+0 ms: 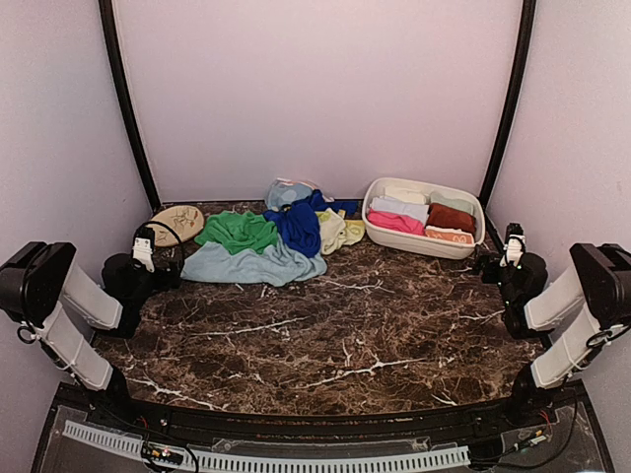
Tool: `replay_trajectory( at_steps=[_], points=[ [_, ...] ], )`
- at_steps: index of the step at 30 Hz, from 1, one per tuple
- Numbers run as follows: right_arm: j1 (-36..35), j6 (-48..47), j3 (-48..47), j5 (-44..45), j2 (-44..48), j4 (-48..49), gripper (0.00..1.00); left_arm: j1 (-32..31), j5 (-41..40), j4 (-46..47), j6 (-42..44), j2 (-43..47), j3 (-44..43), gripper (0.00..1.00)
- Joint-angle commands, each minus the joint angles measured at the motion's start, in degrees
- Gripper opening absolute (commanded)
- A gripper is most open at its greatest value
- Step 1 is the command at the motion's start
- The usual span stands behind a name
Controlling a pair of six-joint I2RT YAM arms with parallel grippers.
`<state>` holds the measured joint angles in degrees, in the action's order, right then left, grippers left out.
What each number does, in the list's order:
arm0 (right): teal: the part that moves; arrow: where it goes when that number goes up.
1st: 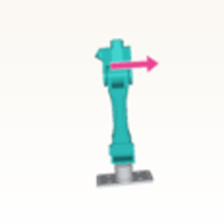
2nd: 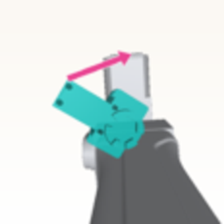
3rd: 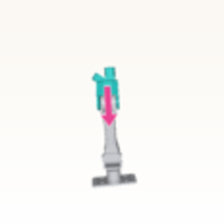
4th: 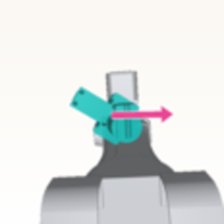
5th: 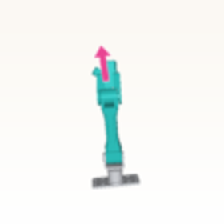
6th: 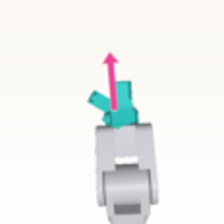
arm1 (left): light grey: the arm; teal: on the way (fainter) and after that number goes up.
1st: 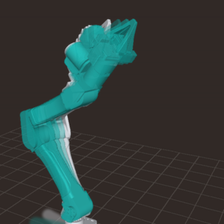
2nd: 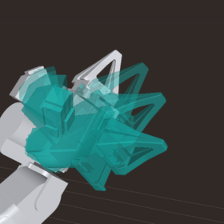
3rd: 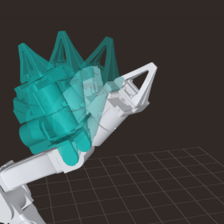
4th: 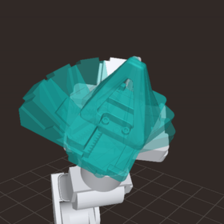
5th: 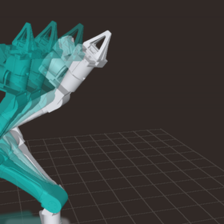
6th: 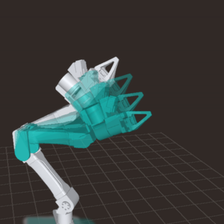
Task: Roll the towels
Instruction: Adjust the towel pile.
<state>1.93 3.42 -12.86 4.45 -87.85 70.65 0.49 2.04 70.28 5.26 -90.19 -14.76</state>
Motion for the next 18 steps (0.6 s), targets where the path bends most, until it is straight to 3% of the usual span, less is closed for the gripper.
replay_trajectory(
  at_steps=[1, 9, 12, 13, 15, 18],
  points=[
    [0.32, -0.43, -0.55, -0.27, 0.05, 2.29, 1.0, 0.17, -0.35, 2.14, -0.6, 0.31, -0.55, 0.99],
    [0.26, -0.26, -0.75, 0.01, 0.22, 2.4, 1.0, 0.3, -0.03, 1.55, -0.6, 0.3, -0.76, 0.99],
    [0.3, 2.45, -6.16, 7.32, 6.35, -11.37, 1.0, 0.25, -0.25, -1.03, -0.56, 3.06, -1.47, 0.99],
    [0.27, 2.74, -9.38, 9.32, 7.9, -18.6, 1.0, 0.29, -0.13, -6.06, -0.59, 5.45, -3.69, 0.99],
    [0.23, -0.17, -17.61, 8.36, 9.37, -36.14, 1.0, 0.3, 2.87, -29.09, 1.7, 10.11, -11.96, 0.99],
    [0.17, 2.48, -25.51, 8.05, 9.47, -47.71, 1.0, 0.3, 6.67, -51.68, 3.36, 12.23, -24.52, 0.99]
  ],
)
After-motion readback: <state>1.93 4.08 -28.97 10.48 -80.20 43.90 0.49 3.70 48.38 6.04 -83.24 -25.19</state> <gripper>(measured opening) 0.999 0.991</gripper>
